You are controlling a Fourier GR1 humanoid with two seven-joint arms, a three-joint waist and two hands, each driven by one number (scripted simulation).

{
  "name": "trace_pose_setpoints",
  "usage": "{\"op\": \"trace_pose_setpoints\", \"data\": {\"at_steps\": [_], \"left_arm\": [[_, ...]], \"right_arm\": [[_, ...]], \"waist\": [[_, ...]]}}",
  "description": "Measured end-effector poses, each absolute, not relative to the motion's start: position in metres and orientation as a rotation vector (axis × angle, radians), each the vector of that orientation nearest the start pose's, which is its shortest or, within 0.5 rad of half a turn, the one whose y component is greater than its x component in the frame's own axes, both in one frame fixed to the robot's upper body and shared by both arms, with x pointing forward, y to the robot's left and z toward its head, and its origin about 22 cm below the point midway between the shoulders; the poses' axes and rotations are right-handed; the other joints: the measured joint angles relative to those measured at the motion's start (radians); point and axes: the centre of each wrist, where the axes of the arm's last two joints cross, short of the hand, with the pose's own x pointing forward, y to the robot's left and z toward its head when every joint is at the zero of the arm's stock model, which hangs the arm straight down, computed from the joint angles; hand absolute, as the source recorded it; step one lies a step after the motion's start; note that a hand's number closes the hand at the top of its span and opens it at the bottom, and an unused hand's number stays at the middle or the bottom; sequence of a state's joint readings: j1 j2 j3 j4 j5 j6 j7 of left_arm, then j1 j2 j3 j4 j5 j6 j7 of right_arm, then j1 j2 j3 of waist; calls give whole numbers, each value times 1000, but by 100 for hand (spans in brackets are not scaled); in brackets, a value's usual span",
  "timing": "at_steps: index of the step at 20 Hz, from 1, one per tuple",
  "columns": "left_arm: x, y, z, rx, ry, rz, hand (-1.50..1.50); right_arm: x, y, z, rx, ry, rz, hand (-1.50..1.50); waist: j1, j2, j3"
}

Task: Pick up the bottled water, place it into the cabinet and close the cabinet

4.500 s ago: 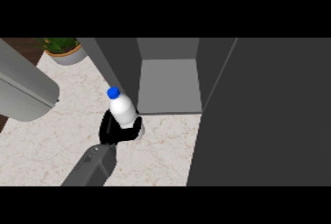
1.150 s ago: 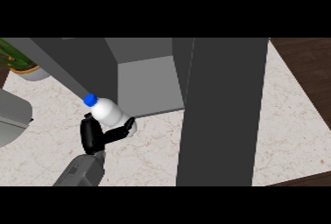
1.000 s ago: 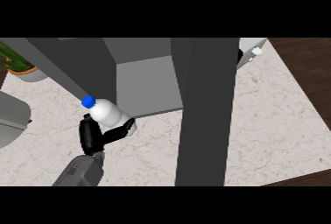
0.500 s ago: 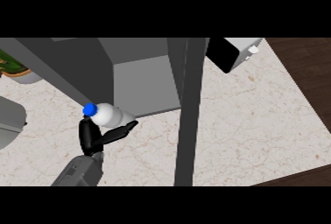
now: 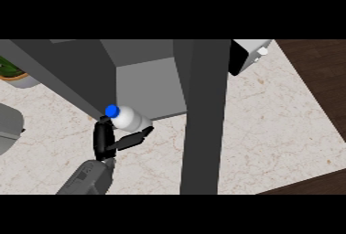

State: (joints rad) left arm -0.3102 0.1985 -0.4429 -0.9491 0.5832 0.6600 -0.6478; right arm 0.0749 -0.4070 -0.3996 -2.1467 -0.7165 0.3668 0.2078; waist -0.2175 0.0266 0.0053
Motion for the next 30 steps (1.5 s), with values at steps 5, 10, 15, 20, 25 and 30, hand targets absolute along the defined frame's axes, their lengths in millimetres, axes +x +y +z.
{"op": "trace_pose_setpoints", "data": {"at_steps": [5,10,15,20,25,30], "left_arm": [[285,188,-77,348,-1693,165,150],[290,179,-76,304,-1683,182,150],[294,167,-75,217,-1674,190,150],[323,121,-41,-32,-1777,175,150],[337,103,-31,-247,-1821,171,150],[327,101,-37,-401,-1804,164,150]], "right_arm": [[178,-351,176,246,-1995,222,-150],[175,-353,177,226,-1990,237,-150],[170,-356,180,202,-1990,254,-150],[156,-357,183,178,-1980,273,-150],[136,-356,189,171,-1967,302,150],[129,-353,187,191,-1929,329,150]], "waist": [[31,-5,0],[61,-10,-3],[94,-13,-5],[116,-18,-7],[159,-23,-7],[190,-26,-6]]}}
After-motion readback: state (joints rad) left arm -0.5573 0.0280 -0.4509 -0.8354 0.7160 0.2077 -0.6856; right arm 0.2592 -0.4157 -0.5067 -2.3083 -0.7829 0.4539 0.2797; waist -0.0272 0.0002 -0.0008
